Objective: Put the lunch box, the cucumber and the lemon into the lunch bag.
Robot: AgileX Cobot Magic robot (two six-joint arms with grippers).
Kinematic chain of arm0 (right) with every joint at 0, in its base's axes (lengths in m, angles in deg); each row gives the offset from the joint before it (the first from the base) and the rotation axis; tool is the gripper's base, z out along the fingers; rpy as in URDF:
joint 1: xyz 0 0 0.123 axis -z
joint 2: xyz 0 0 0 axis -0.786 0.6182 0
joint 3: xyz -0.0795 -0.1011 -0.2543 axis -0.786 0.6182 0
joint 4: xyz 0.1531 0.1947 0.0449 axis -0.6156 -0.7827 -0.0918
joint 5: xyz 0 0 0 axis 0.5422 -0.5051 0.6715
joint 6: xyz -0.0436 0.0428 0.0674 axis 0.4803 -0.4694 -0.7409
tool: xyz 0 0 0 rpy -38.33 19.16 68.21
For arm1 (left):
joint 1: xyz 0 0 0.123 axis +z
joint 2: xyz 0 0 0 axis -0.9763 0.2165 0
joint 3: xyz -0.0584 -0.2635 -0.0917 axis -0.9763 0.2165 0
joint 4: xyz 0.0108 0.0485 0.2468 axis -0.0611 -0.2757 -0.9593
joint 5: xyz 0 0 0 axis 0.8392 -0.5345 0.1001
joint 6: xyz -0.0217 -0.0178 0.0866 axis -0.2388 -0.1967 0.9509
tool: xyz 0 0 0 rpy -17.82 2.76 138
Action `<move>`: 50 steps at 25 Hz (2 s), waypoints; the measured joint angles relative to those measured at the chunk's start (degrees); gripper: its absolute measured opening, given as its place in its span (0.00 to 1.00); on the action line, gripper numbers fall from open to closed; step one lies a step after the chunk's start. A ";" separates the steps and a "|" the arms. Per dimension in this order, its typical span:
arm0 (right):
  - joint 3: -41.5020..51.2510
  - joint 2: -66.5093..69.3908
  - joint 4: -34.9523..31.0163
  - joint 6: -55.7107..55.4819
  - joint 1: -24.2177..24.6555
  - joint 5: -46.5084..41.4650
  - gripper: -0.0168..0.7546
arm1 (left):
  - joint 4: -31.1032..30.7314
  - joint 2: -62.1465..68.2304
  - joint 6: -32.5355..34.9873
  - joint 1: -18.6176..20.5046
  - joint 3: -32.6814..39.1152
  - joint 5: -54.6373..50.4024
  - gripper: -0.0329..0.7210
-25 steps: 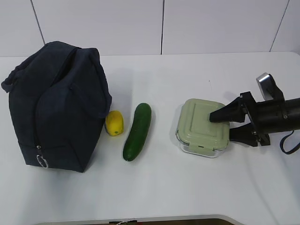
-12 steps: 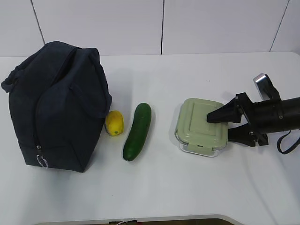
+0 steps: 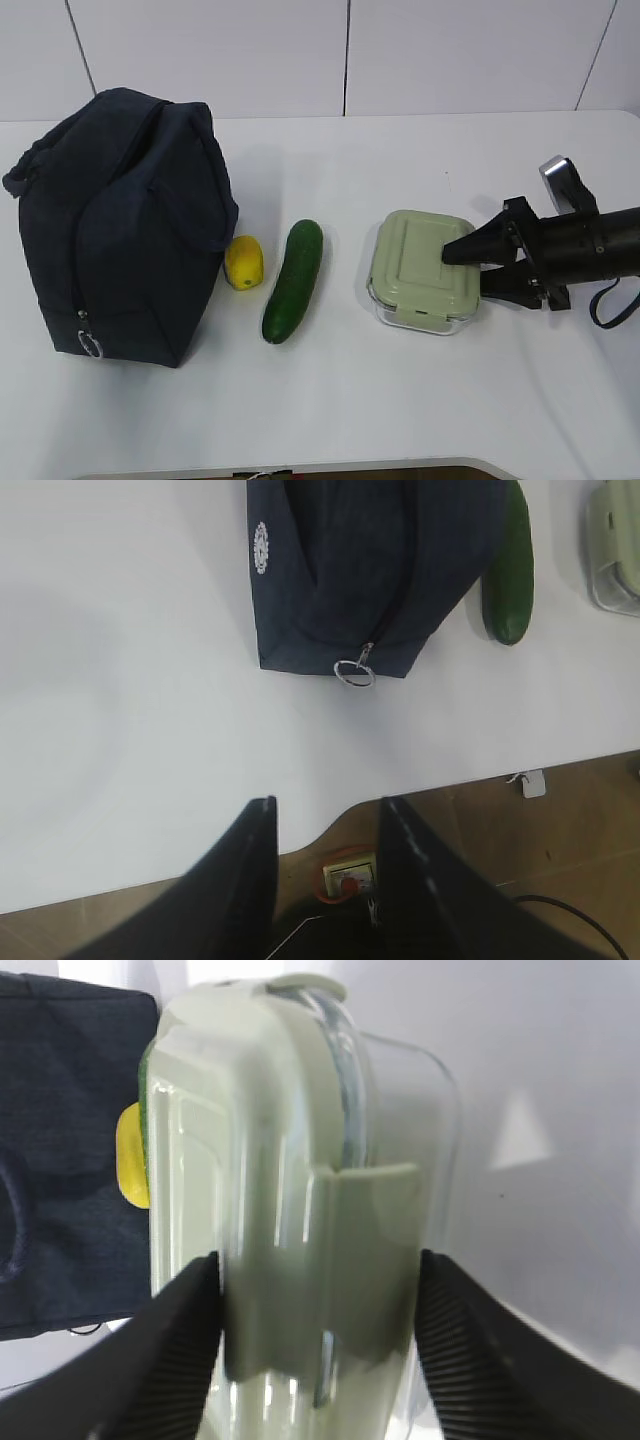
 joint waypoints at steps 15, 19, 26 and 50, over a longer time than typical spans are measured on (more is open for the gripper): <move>0.00 0.02 0.46 1.15 0.00 -1.48 0.54 | 0.00 0.00 0.00 0.00 0.00 0.00 0.36; 0.00 0.02 0.46 1.29 0.00 -1.68 0.54 | 0.00 0.00 0.00 0.00 0.00 0.00 0.36; 0.00 0.25 -0.97 1.59 -0.08 -4.88 0.54 | 0.00 0.00 0.00 0.00 0.00 0.00 0.36; 0.00 -8.40 -1.72 -2.74 -0.08 -5.92 0.54 | 0.64 5.39 0.00 0.00 -1.16 -1.07 0.36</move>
